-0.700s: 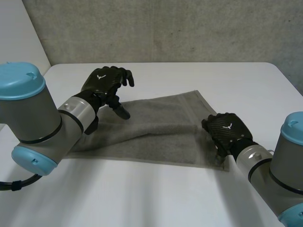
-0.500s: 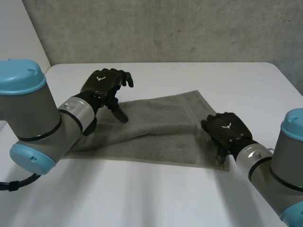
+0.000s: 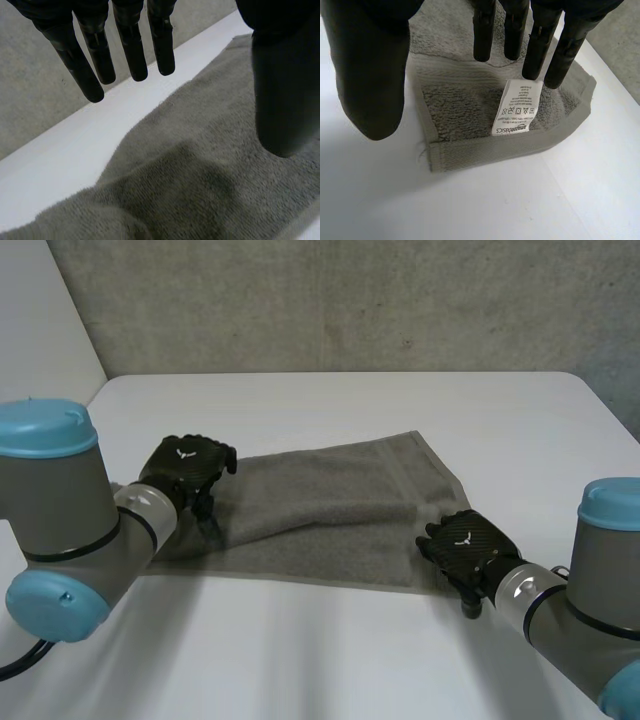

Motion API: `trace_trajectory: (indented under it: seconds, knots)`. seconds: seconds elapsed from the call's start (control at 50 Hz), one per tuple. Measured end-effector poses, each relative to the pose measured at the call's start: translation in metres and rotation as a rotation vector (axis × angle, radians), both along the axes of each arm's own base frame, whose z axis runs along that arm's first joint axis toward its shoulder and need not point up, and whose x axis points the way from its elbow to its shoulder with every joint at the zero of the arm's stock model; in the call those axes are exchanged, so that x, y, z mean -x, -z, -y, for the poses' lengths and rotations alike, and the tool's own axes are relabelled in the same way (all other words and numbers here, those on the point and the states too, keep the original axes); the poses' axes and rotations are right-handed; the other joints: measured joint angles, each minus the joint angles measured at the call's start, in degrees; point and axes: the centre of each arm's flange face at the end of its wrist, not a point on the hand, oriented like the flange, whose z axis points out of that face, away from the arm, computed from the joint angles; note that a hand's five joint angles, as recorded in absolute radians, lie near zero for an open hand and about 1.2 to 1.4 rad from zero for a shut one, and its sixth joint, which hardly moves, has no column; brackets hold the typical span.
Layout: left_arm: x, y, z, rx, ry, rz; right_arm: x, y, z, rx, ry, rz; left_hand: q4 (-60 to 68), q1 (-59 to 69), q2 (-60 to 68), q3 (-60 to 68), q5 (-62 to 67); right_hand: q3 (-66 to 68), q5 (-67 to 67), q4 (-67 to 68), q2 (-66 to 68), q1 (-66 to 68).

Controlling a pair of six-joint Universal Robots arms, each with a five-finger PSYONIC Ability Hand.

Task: Fold the towel.

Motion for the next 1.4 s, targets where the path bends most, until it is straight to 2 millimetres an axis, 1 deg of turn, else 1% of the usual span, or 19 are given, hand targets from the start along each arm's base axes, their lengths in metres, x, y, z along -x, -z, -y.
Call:
trace_trajectory:
  seconds: [0.06,0.18,0.34,0.5,0.7,0.82,0.92,0.98,1.06,1.08,1.1,1.14,1.4]
  knots:
    - [-0.001,0.005,-0.003,-0.014,0.016,0.001,0.0,0.005,0.002,0.004,0.003,0.001,0.0,-0.19,0.0,1.14,2.76,2.68,2.01,2.52,2.14,1.94]
    - [0.0,0.015,-0.012,-0.041,0.092,0.026,-0.001,0.014,0.005,-0.005,0.004,-0.002,0.0,-0.32,0.01,1.4,3.34,8.15,6.39,7.07,7.84,7.17]
    - [-0.002,0.021,-0.019,-0.029,0.141,0.1,0.001,0.015,0.013,0.027,0.035,-0.003,0.0,-0.52,0.01,1.41,3.31,12.34,10.34,11.19,12.03,11.7]
    - [-0.003,0.022,-0.02,-0.025,0.142,0.113,0.005,0.017,0.021,0.053,0.082,-0.021,0.0,-0.52,0.0,1.4,3.29,14.25,11.76,13.11,13.75,13.48]
    - [-0.003,0.022,-0.019,-0.027,0.139,0.107,0.006,0.022,0.023,0.046,0.088,-0.031,0.0,-0.53,0.0,1.39,3.19,16.57,13.37,15.38,16.63,15.89]
    - [-0.003,0.022,-0.02,-0.028,0.139,0.107,0.007,0.022,0.025,0.044,0.09,-0.03,0.0,-0.53,0.0,1.4,3.2,24.85,19.58,23.8,24.25,23.96]
    - [-0.003,0.023,-0.02,-0.029,0.14,0.107,0.01,0.021,0.029,0.046,0.107,-0.023,0.0,-0.53,0.0,1.4,3.2,36.5,28.14,35.41,35.27,35.21]
    - [-0.003,0.023,-0.02,-0.029,0.141,0.107,0.012,0.02,0.032,0.049,0.12,-0.019,0.0,-0.53,0.0,1.39,3.19,39.89,29.05,39.05,39.06,36.63]
    - [-0.003,0.023,-0.02,-0.03,0.141,0.107,0.016,0.019,0.037,0.057,0.135,-0.015,0.0,-0.53,0.0,1.39,3.18,41.96,29.76,41.2,41.95,39.51]
    - [-0.002,0.023,-0.02,-0.029,0.142,0.107,0.017,0.018,0.039,0.063,0.142,-0.013,0.0,-0.53,0.0,1.39,3.19,42.54,32.52,41.82,42.66,41.09]
    - [-0.002,0.023,-0.021,-0.029,0.142,0.107,0.019,0.018,0.041,0.066,0.148,-0.01,0.0,-0.53,0.0,1.39,3.19,43.04,38.23,42.37,42.89,42.05]
    - [-0.002,0.023,-0.021,-0.029,0.142,0.107,0.02,0.017,0.043,0.07,0.156,-0.007,0.0,-0.53,0.0,1.39,3.18,43.27,41.02,42.61,43.24,42.64]
    - [-0.002,0.023,-0.021,-0.029,0.143,0.108,0.022,0.015,0.046,0.062,0.178,0.03,0.0,-0.53,0.0,1.39,3.19,45.5,43.62,44.83,45.11,44.96]
